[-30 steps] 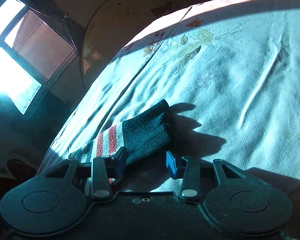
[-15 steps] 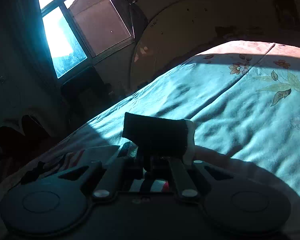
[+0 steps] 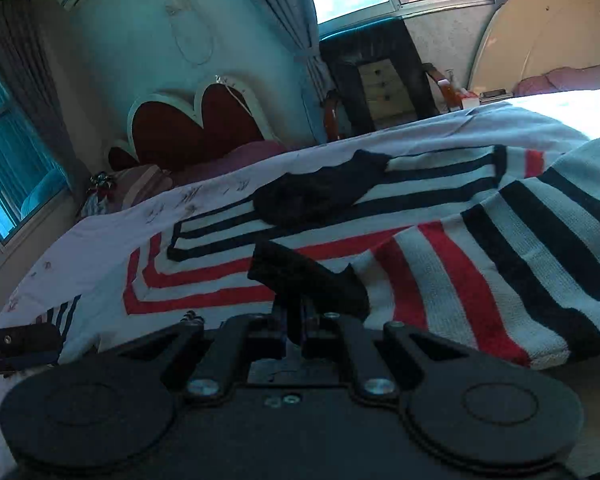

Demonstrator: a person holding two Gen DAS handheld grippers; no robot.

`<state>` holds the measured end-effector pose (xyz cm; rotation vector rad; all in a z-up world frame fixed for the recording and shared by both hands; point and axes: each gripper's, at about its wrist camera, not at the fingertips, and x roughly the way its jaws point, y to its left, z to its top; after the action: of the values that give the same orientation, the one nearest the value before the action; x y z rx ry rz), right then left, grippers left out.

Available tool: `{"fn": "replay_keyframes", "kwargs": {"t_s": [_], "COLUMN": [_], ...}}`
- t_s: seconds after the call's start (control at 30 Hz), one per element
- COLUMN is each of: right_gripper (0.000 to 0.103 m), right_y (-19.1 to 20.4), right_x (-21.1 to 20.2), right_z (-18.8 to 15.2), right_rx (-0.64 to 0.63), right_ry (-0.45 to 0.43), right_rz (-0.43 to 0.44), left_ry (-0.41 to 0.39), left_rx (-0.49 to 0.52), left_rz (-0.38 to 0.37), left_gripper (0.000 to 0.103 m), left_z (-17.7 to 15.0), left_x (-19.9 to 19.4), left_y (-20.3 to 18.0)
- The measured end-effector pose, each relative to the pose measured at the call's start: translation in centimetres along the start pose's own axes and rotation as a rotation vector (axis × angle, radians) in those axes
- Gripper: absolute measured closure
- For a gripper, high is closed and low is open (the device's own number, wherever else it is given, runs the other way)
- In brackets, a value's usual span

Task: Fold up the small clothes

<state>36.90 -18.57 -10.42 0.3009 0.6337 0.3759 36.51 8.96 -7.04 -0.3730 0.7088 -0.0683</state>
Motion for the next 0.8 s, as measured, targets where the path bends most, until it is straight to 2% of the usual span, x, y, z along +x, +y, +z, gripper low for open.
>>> {"fn": "replay_keyframes", "kwargs": {"t_s": [0.07,0.13,0.17,0.2,0.27,0.43,0.53,0.57,0.6,0.63,0.67,0.8], "right_gripper": [0.095,0.088,0.081,0.076,0.073,0.071,0.070,0.069,0.067,0.066,0.062,0.058], "right_y": [0.8,1.5,1.1,1.0,1.1,-1.5,-3.7,-4.4,-4.9,-5.5,-6.2,-9.6], "right_x": [1.6,1.4,1.4,0.8,-1.0,-5.7,-8.6,-9.4,-10.0,-10.6,-11.0,-11.7], "right_z": [-0.8,-1.7,-2.0,-2.0,-2.3,-2.3,-2.3,-2.3,-2.3,-2.3,-2.4,-2.8], "right_rx": [-0.018,-0.063,-0.088,-0.099,-0.113,0.011,0.104,0.132,0.149,0.172,0.205,0.387], "right_ry": [0.041,0.023,0.022,0.016,-0.016,-0.104,-0.143,-0.150,-0.156,-0.164,-0.173,-0.209], "right_rz": [-0.011,-0.028,-0.023,-0.026,-0.047,-0.112,-0.144,-0.155,-0.162,-0.170,-0.178,-0.145], "left_ry": [0.007,0.015,0.023,0.040,0.061,0.168,0.186,0.177,0.187,0.206,0.194,0.143], "left_rx": [-0.011,-0.029,-0.036,-0.049,-0.082,-0.130,-0.132,-0.115,-0.087,-0.074,-0.074,0.003], "left_rz": [-0.021,-0.053,-0.068,-0.093,-0.151,-0.319,-0.342,-0.338,-0.327,-0.303,-0.299,-0.289], "left_gripper": [0.001,0.004,0.014,0.020,0.021,0.021,0.021,0.033,0.087,0.095,0.098,0.098], "left_z": [0.1,0.1,0.1,0.0,-0.2,-1.2,-1.4,-1.3,-1.1,-1.0,-0.7,0.2], "left_x": [0.7,1.3,1.8,2.3,3.4,8.5,11.8,12.4,13.2,13.8,13.8,12.0], "left_y": [0.4,0.4,0.3,-0.1,-1.0,-5.3,-7.8,-8.5,-9.3,-9.7,-9.9,-9.4]}}
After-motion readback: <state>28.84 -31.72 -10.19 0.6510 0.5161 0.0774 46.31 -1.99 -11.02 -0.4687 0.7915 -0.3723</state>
